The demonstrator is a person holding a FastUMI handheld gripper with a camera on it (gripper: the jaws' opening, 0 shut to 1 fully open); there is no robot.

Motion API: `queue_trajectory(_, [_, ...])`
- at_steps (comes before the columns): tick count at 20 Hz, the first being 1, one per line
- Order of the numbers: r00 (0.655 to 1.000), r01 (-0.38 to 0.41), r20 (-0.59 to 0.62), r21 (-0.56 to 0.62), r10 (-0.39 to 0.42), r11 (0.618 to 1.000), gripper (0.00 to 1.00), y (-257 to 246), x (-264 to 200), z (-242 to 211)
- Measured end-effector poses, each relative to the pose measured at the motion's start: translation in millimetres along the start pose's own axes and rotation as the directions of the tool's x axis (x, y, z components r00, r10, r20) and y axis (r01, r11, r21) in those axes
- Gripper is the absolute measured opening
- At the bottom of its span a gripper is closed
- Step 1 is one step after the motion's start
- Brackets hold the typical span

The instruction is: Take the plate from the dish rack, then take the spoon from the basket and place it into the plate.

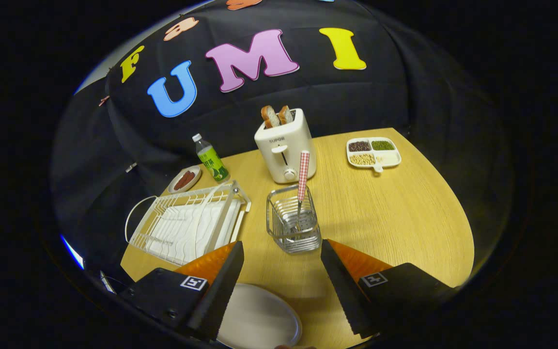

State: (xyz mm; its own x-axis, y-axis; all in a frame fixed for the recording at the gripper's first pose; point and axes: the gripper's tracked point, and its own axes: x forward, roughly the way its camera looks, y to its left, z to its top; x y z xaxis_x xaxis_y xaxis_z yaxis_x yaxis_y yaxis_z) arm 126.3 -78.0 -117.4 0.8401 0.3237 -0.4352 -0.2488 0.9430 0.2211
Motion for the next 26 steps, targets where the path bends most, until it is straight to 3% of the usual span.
queue_trajectory(7, [0.995,0.051,0.089,-0.028,-0.048,0.998,0.99,-16,49,63])
queue_trajectory(13, [0.990,0.120,0.075,-0.036,-0.118,0.992,0.99,-38,100,77])
queue_trajectory(18, [0.991,0.135,0.018,-0.008,-0.135,0.991,0.96,-44,139,74])
queue_trajectory(26, [0.978,0.189,-0.096,0.027,-0.186,0.982,0.37,-54,168,57])
